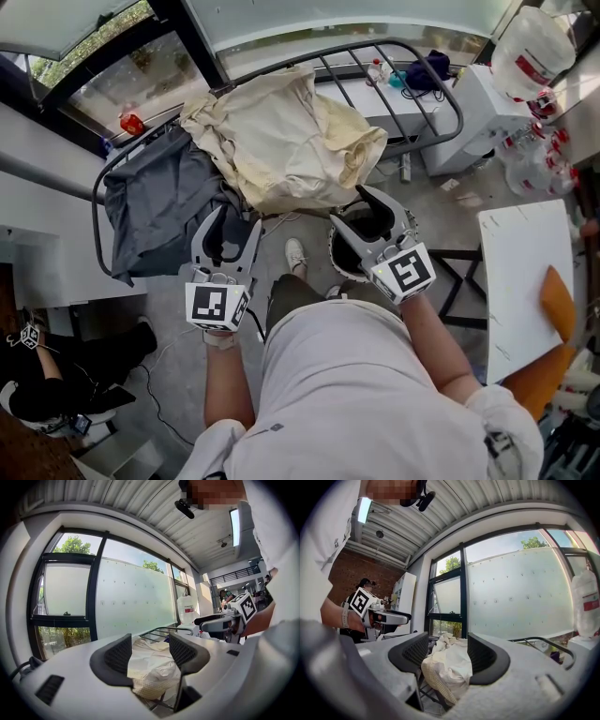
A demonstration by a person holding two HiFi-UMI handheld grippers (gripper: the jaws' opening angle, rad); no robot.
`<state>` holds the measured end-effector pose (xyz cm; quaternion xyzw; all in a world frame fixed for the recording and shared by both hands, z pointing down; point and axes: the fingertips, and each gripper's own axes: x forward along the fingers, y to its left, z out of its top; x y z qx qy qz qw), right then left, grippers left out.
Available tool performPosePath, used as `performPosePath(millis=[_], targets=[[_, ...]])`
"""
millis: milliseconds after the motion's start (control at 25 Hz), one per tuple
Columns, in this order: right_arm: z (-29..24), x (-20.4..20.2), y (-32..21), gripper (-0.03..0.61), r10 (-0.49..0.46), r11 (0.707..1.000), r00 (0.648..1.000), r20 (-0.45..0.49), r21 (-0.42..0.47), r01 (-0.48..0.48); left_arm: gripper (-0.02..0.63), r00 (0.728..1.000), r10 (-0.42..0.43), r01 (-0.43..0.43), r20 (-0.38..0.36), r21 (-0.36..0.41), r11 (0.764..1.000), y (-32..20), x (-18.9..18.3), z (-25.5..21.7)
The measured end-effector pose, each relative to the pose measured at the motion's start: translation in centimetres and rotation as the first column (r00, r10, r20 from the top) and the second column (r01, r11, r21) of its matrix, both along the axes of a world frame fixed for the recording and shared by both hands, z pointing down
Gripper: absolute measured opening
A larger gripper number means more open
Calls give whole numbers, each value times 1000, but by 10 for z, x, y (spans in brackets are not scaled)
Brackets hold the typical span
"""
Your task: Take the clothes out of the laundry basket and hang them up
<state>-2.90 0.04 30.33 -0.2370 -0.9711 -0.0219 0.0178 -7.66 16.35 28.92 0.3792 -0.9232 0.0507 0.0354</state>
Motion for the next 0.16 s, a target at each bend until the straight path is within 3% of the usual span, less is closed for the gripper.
performPosePath(millis=[160], targets=[[5, 2, 3, 264, 10, 999, 1000, 3, 37, -10, 249, 1000, -3, 3, -9, -2, 1000, 4, 3, 6]])
